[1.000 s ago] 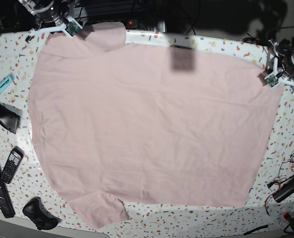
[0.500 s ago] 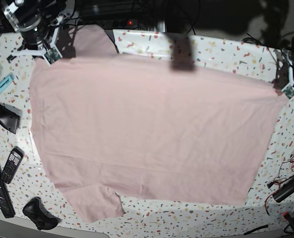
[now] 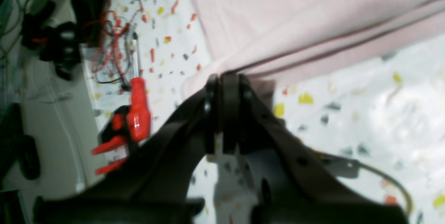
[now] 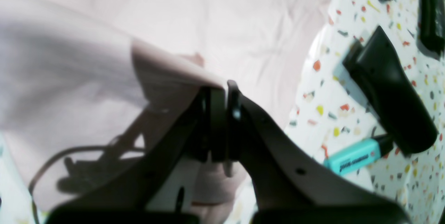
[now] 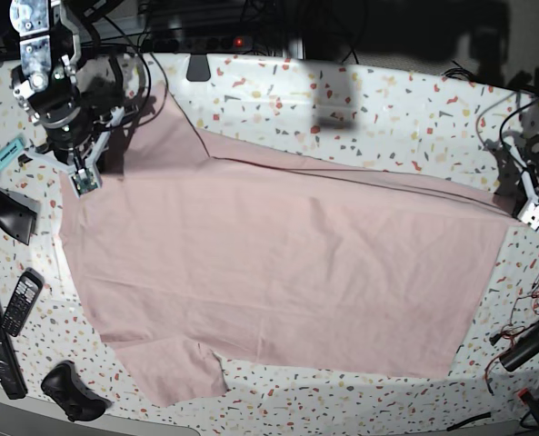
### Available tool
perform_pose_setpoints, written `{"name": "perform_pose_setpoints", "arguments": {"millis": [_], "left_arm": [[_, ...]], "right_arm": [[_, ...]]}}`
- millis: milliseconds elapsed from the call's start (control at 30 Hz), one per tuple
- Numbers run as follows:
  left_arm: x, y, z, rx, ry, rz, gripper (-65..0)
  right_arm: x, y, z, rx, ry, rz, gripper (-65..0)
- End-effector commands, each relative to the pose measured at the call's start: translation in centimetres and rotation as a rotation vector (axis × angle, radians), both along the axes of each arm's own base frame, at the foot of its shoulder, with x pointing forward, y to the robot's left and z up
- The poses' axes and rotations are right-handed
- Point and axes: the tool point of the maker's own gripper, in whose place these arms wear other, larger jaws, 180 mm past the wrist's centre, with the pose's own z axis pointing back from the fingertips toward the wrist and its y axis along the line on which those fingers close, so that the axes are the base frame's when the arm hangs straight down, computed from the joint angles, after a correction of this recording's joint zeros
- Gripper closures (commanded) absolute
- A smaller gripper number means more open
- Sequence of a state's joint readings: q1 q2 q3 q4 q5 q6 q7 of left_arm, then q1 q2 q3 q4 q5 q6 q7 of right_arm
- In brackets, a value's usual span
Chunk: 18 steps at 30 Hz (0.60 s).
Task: Fold the T-shirt properly
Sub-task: 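Lift the shirt edges with both grippers and drag them apart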
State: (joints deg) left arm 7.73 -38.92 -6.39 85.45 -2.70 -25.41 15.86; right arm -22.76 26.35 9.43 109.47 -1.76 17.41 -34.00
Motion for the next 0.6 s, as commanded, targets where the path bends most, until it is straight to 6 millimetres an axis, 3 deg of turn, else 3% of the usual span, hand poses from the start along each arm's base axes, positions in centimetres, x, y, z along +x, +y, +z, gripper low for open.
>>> {"name": "perform_pose_setpoints", "arguments": {"millis": [0, 367, 567], "left_arm": [[1.4, 0.4, 1.5, -0.008, -0.053, 0.003, 0.0], [4.6, 1.1, 0.1, -0.107, -0.052, 0.075, 0.0], [5.5, -1.2, -1.6, -0.060, -0.012, -0.008, 0.0]], "right_arm": [[1.2, -0.4, 1.2, -0.016, -0.051, 0.013, 0.0], [4.8, -1.6, 0.8, 0.034, -0.073, -0.012, 0.0], [5.2, -1.8, -0.1, 0.039, -0.045, -0.004, 0.0]]}}
